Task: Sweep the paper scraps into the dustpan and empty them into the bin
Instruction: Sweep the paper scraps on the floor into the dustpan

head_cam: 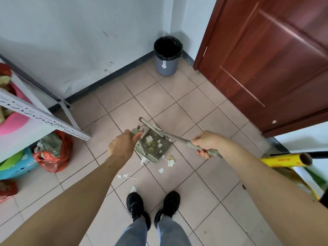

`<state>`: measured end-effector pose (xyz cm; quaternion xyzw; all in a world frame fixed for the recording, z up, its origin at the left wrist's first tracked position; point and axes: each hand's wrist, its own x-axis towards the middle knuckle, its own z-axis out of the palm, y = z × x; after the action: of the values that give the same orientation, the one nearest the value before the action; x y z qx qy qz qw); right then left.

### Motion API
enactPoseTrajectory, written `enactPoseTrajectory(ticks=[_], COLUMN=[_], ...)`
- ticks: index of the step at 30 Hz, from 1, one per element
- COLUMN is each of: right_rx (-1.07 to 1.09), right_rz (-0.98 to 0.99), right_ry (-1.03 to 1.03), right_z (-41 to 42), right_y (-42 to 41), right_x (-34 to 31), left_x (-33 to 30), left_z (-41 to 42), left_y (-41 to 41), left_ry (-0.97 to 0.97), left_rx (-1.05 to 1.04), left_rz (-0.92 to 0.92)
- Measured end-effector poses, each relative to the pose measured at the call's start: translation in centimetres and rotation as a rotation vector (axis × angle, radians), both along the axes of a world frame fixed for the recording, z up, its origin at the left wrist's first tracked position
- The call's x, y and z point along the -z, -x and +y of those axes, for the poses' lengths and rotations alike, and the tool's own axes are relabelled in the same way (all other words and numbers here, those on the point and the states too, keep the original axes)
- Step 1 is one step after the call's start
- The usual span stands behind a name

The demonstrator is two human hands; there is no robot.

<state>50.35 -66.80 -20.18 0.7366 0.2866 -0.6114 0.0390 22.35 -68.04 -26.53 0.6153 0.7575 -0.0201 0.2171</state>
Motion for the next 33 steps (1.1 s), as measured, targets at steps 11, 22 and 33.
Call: enactPoseTrajectory(ticks=[11,22,33], right_rx=[-0.023,-0.281,0.028], right_rz=[-0.221,-0.101,-0.217], right_ry=[-0.127,-0.014,-0.11], right_z=[-0.5,0.0,-2.0], right_y=[3.4,2.2,5.1], right_x=[5.5,-0.6,3.0], left_x=[-0.4,0.5,-1.2], left_z=[-2.8,-2.3,-4.1], left_y=[4.1,4.4,7.4], left_ry=[0.011,0.035,0.003], left_rx=[-0.135,-0.123,-0.118], left_rz=[0.023,-0.027,-0.053])
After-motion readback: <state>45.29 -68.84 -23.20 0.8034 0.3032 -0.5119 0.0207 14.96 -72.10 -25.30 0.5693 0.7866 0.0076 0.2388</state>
